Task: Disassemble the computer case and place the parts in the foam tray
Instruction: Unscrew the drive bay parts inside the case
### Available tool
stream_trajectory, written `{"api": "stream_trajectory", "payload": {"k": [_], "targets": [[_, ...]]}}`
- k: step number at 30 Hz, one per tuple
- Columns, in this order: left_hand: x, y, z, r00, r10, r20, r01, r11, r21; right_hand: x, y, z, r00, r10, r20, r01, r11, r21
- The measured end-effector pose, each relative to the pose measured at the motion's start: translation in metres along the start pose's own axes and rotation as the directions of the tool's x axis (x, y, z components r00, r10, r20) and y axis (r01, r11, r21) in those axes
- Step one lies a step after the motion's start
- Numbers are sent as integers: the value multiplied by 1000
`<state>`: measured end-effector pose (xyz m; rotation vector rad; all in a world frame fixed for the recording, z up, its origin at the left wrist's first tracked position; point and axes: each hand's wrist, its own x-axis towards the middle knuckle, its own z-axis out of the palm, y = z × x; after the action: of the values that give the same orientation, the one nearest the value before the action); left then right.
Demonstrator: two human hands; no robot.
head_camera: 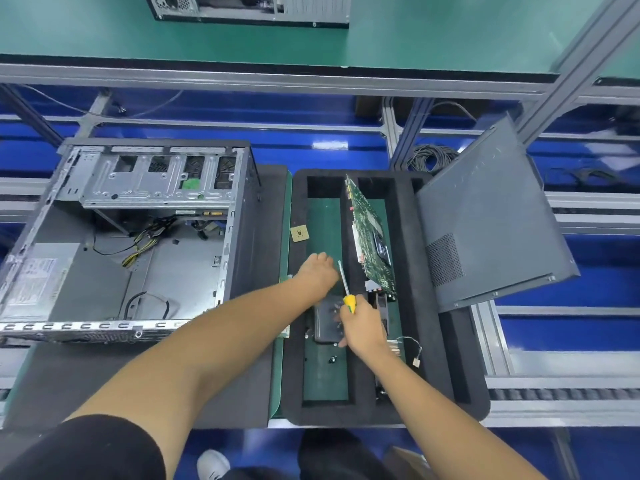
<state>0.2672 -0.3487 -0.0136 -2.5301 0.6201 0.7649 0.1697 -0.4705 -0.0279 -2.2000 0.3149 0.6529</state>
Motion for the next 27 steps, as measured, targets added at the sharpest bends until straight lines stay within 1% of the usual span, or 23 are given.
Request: {"api": "stream_trajectory", "payload": {"k": [1, 3, 4, 7, 10, 12, 15, 17, 21, 24, 27], "targets": [[-1, -3, 2, 1000, 7, 14, -8, 1000, 30, -1, 0, 2, 998, 1, 68, -6, 998, 70], [-1, -3, 12, 999, 43, 32, -46, 997, 68, -2, 0, 6, 977, 16, 213, -63, 975, 215], [0, -2, 17, 998, 64, 25, -66, 995, 81, -2, -1, 7, 965, 22, 261, -92, 962, 259], [0, 0, 27, 994, 101, -40, -97, 992, 84, -2, -3, 11, 944, 30, 328, -149, 927, 344], [-2, -1, 28, 992, 113, -56, -107, 989, 101, -1, -3, 11, 923, 14, 384, -170, 911, 376], [-3, -3, 28, 991, 119, -58, -112, 988, 106, 1, -1, 9, 908, 8, 419, -170, 921, 351], [-6, -6, 27, 992, 114, -56, -110, 992, 61, 2, 2, -1, 883, -9, 468, -162, 932, 324], [-9, -6, 26, 992, 116, -54, -115, 993, 32, 0, 3, -8, 874, -24, 486, -136, 947, 292], [-13, -3, 26, 990, 122, -63, -123, 992, -15, 0, 9, -21, 897, 5, 441, -134, 956, 261], [-14, 7, 29, 981, 181, -64, -184, 982, -46, 1, 12, -29, 909, 24, 416, -148, 952, 268], [-18, 21, 29, 974, 224, -18, -225, 967, -120, 2, 12, -31, 921, 27, 390, -141, 954, 265]]}}
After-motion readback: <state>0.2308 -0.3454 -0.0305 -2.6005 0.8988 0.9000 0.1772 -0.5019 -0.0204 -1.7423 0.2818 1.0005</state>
